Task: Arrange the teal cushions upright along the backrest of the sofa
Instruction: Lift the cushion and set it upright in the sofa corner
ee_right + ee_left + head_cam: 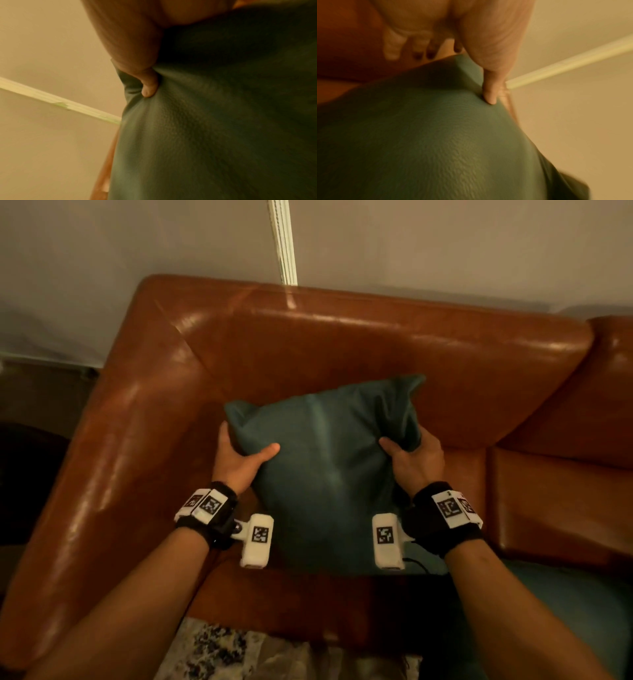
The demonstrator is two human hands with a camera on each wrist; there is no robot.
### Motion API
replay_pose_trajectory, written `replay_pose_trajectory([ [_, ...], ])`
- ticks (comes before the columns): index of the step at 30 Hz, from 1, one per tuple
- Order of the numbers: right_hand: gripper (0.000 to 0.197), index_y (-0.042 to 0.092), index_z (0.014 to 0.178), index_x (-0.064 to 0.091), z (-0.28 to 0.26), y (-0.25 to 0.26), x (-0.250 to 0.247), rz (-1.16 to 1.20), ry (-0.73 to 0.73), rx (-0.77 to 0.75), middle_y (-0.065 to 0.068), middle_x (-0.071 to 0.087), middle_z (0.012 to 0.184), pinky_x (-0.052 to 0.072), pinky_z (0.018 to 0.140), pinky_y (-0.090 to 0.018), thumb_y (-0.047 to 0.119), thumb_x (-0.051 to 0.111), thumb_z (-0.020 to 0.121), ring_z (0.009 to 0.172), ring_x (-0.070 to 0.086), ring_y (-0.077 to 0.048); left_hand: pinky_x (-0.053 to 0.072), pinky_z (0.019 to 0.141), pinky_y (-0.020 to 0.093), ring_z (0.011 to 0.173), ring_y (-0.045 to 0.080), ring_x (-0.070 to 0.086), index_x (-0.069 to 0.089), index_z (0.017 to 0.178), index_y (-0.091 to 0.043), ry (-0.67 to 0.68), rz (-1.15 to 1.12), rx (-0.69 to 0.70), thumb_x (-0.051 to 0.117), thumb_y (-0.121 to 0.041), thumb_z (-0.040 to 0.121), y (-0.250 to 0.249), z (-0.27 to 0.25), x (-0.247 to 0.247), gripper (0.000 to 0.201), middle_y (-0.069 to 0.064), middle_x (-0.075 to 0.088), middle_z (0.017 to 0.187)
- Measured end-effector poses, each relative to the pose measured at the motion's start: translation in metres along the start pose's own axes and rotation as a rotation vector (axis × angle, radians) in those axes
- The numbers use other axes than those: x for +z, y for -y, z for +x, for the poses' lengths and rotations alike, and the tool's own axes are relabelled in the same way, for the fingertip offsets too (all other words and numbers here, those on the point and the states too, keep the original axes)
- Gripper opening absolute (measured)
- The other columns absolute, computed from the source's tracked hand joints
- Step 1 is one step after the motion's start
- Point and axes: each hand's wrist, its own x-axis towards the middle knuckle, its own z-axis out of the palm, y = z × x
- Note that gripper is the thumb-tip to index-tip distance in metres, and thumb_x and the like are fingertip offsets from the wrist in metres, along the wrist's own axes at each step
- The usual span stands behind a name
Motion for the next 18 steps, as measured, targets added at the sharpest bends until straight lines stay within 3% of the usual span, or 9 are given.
replay_pose_trajectory([
  [2,0.033,0.023,0.114,0.066,-0.009,0.033,-0.002,-0.049,-0.037,-0.111,-0.007,0.069,0.118,0.046,0.099,-0.04,0.028,0.071,0.082,0.114,0.061,-0.03,0.023,0.119,0.042,0.145,0.022,0.026,0.024,0.148,-0.034,-0.023,0.247,0.253,0.088,-0.049,0.051,-0.04,-0.012,-0.004,0.117,0.005,0.029,0.157],
  [5,0.029,0.021,0.106,0.068,-0.021,0.07,0.005,-0.07,-0.057,-0.274,-0.003,0.067,0.105,0.045,0.089,-0.035,0.029,0.074,0.079,0.103,0.062,-0.026,0.003,0.12,0.044,0.151,0.025,-0.001,0.013,0.151,-0.036,0.18,0.521,0.506,0.08,-0.062,0.042,-0.098,-0.02,0.009,0.131,0.005,0.01,0.163],
  [7,0.033,0.02,0.104,0.068,-0.025,0.086,0.011,-0.105,-0.012,-0.39,0.004,0.059,0.096,0.042,0.08,-0.028,0.033,0.077,0.075,0.091,0.058,-0.016,0.004,0.12,0.05,0.151,0.025,0.002,0.003,0.152,-0.036,0.305,0.614,0.551,0.083,-0.059,0.038,-0.119,-0.012,0.018,0.141,0.004,0.008,0.163],
  [8,0.038,0.02,0.107,0.067,-0.023,0.092,0.011,-0.13,0.026,-0.427,0.006,0.055,0.096,0.041,0.079,-0.026,0.036,0.078,0.074,0.089,0.056,-0.013,0.011,0.12,0.047,0.149,0.022,0.012,0.002,0.152,-0.036,0.343,0.593,0.542,0.087,-0.053,0.038,-0.123,-0.003,0.018,0.143,0.003,0.014,0.162],
  [11,0.058,0.025,0.124,0.059,-0.008,0.077,0.002,-0.116,0.211,-0.418,0.001,0.059,0.117,0.046,0.098,-0.036,0.04,0.079,0.072,0.109,0.056,-0.015,0.032,0.111,0.03,0.133,0.012,0.041,0.027,0.147,-0.032,0.366,0.448,0.424,0.094,-0.04,0.032,-0.106,0.022,0.006,0.133,-0.006,0.044,0.144],
  [13,0.078,0.036,0.137,0.047,0.002,0.044,-0.015,-0.228,0.219,-0.335,-0.003,0.051,0.139,0.038,0.111,-0.046,0.052,0.078,0.067,0.131,0.045,-0.022,0.041,0.109,0.038,0.124,0.016,0.054,0.045,0.133,-0.031,0.361,0.4,0.319,0.093,-0.044,0.022,-0.085,0.032,-0.007,0.121,-0.006,0.059,0.128],
  [14,0.089,0.04,0.142,0.038,0.005,0.023,-0.025,-0.318,0.178,-0.244,-0.006,0.042,0.148,0.033,0.114,-0.049,0.057,0.078,0.064,0.138,0.037,-0.026,0.042,0.107,0.042,0.119,0.017,0.057,0.049,0.125,-0.033,0.335,0.375,0.275,0.095,-0.037,0.024,-0.075,0.036,-0.015,0.11,-0.008,0.063,0.119],
  [16,0.113,0.039,0.149,0.019,0.006,-0.023,-0.043,-0.363,0.101,0.038,-0.012,0.024,0.157,0.031,0.114,-0.054,0.059,0.081,0.058,0.143,0.027,-0.034,0.045,0.104,0.041,0.114,0.017,0.059,0.05,0.115,-0.035,0.272,0.331,0.216,0.096,-0.017,0.033,-0.066,0.041,-0.03,0.095,-0.011,0.064,0.11],
  [18,0.133,0.029,0.154,0.008,-0.004,-0.067,-0.049,-0.151,0.147,0.374,-0.015,0.019,0.16,0.033,0.11,-0.054,0.063,0.083,0.049,0.143,0.028,-0.037,0.046,0.098,0.035,0.113,0.018,0.06,0.05,0.118,-0.031,0.248,0.314,0.223,0.095,-0.011,0.036,-0.066,0.045,-0.037,0.096,-0.004,0.064,0.116],
])
